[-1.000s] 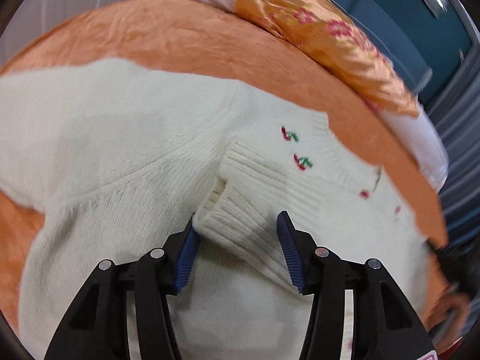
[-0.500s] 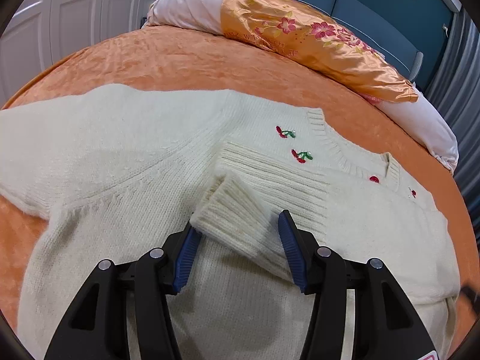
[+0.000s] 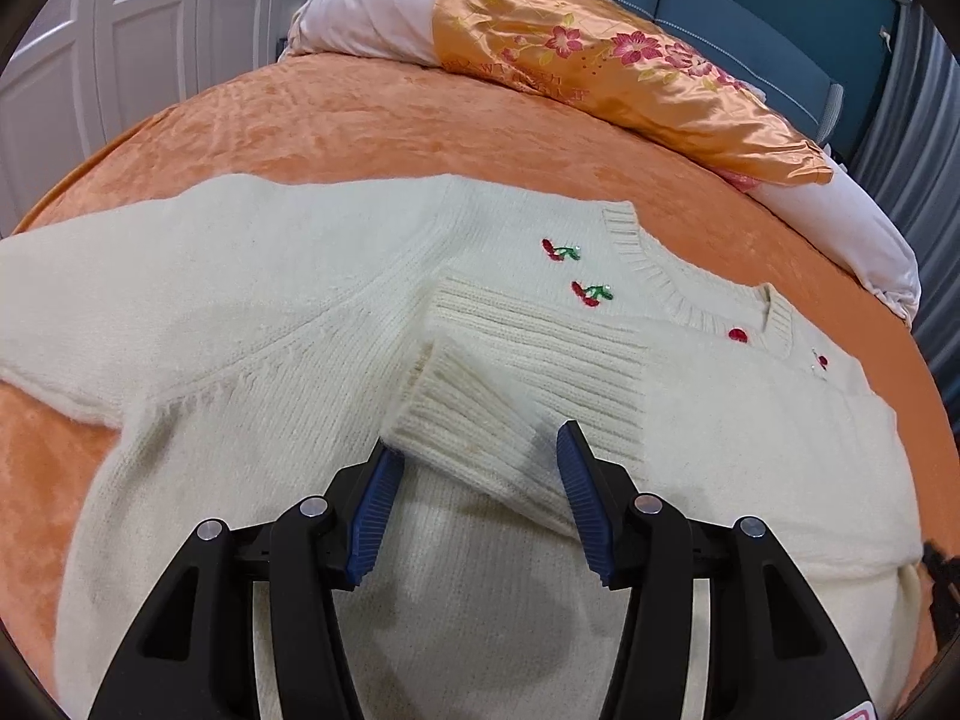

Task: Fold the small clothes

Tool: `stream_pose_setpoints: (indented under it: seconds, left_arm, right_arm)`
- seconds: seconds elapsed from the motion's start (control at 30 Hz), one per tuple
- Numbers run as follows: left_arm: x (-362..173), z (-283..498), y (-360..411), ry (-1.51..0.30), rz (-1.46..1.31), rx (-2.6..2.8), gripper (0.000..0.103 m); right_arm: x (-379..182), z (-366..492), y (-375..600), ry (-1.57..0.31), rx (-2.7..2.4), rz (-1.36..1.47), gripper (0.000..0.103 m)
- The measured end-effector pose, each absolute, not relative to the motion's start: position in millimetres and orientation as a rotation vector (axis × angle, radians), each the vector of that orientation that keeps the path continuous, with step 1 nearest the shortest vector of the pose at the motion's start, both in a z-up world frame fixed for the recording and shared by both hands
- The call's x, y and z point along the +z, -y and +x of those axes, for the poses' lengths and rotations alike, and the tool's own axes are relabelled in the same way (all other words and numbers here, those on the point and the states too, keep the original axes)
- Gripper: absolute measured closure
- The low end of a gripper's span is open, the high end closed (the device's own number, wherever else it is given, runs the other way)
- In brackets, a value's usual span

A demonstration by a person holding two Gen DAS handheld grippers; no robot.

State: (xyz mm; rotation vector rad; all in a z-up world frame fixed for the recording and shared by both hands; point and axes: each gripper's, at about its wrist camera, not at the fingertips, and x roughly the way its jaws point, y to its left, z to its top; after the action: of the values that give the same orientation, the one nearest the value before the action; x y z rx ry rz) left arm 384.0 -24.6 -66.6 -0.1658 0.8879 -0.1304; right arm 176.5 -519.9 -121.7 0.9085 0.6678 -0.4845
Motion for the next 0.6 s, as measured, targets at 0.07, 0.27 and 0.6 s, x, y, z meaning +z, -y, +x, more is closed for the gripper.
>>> stream_pose_setpoints:
  seconds: [0.07, 0.27, 0.6]
  left_arm:
    - [-67.4, 382.4, 27.7, -0.874, -0.154, -0.120, 0.050]
    - [-69.8, 381.3, 26.3, -0.862, -0.162, -0.125, 0.049]
    - [-69.6, 379.8, 25.0, -0.847, -0.169, -0.133, 0.047]
  right_arm:
    - [-121.6, 173.2, 522.4, -0.672, -0.456, 0.930, 0.103]
    - [-54.5, 222.4, 435.3, -0.719, -0.297, 0.446, 0.103]
    - [-111.3, 262.9, 415.4, -0.822, -0.400, 0.204, 0.103]
